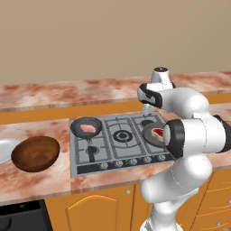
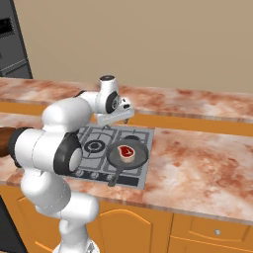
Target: Place one of the steaks on the plate and the other in the bowl. Then place the bowl in the fridge.
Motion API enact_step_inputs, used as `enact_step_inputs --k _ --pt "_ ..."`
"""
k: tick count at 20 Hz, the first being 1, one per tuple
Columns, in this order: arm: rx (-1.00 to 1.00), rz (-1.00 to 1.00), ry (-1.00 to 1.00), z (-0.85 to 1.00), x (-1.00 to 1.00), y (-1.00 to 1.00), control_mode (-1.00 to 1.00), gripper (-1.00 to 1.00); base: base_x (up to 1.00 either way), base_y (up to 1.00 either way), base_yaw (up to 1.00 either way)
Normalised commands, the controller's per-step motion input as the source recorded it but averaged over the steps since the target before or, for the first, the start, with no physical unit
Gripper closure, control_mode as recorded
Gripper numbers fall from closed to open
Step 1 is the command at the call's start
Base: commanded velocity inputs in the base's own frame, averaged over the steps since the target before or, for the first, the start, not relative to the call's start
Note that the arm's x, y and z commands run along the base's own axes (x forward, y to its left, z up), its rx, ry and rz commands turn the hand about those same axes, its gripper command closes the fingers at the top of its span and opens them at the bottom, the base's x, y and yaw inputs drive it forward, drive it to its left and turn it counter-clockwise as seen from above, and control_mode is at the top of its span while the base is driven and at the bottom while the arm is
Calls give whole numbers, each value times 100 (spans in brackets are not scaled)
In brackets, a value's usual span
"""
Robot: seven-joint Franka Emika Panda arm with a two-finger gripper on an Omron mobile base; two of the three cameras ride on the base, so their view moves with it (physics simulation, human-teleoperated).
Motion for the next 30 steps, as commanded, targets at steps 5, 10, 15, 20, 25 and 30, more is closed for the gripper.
enact_step_inputs --k 5,10,15,20,25,30 --pt "0 8 10 -43 -4 -18 -100 -100 0 0 0" --pt "0 9 3 -28 -6 0 -100 -100 0 0 0" --pt "0 12 2 -46 -20 0 -100 -100 0 0 0" --pt "-3 3 1 -45 -3 0 -100 -100 0 0 0" --pt "0 3 0 -43 2 0 -100 -100 0 0 0" --pt "0 0 2 -12 12 -2 -100 -100 0 0 0"
